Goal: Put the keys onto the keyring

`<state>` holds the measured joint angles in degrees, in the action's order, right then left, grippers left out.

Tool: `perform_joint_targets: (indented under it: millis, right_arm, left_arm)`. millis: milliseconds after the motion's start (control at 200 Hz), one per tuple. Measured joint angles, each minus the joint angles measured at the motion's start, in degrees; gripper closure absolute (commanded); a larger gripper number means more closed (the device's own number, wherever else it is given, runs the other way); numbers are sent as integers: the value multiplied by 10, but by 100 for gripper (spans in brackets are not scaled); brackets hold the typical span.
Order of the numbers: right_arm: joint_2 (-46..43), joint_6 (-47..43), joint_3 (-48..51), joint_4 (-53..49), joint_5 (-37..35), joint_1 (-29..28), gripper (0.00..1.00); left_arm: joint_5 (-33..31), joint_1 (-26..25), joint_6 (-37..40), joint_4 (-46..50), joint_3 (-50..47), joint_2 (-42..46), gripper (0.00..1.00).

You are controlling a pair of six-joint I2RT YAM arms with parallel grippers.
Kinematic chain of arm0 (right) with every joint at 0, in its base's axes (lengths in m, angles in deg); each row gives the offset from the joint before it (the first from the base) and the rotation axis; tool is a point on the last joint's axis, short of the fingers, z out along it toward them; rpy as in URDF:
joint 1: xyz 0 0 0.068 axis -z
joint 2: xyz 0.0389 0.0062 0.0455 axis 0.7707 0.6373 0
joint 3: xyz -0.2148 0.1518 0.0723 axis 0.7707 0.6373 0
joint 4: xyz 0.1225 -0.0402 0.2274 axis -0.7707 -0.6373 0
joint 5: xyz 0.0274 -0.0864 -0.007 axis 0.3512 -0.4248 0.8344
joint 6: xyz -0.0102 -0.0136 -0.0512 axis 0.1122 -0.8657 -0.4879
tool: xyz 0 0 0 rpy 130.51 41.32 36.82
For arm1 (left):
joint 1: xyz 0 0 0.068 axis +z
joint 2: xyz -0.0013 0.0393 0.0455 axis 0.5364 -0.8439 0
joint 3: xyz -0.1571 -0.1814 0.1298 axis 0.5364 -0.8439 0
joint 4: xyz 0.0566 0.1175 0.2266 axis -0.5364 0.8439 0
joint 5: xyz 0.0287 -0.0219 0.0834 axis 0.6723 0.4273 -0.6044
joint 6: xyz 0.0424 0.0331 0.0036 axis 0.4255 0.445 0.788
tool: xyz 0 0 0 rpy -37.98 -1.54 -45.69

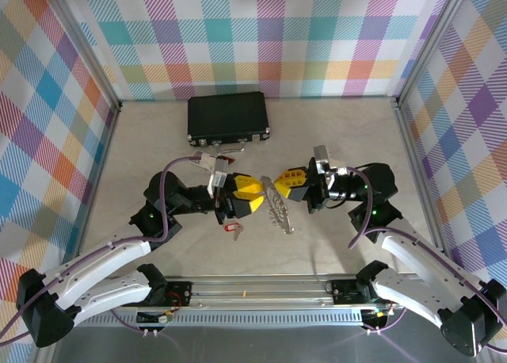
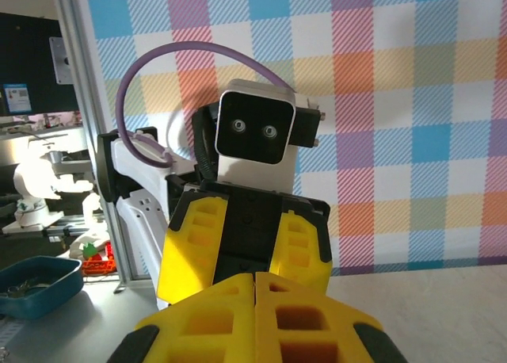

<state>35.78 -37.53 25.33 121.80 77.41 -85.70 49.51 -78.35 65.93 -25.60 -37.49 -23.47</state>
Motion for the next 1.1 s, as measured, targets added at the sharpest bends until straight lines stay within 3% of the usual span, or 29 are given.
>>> perform_joint_targets:
  millis: [590, 1035, 1100]
  right_arm:
    - [14, 15, 0, 35, 20, -10, 100]
    - [15, 15, 0, 36, 13, -12, 100]
    - [15, 15, 0, 36, 11, -12, 100]
  left_arm:
    - [-1, -13, 33, 0, 35, -31, 74]
    - [0, -19, 58, 5, 47, -38, 100]
    - [0, -19, 60, 5, 47, -38, 100]
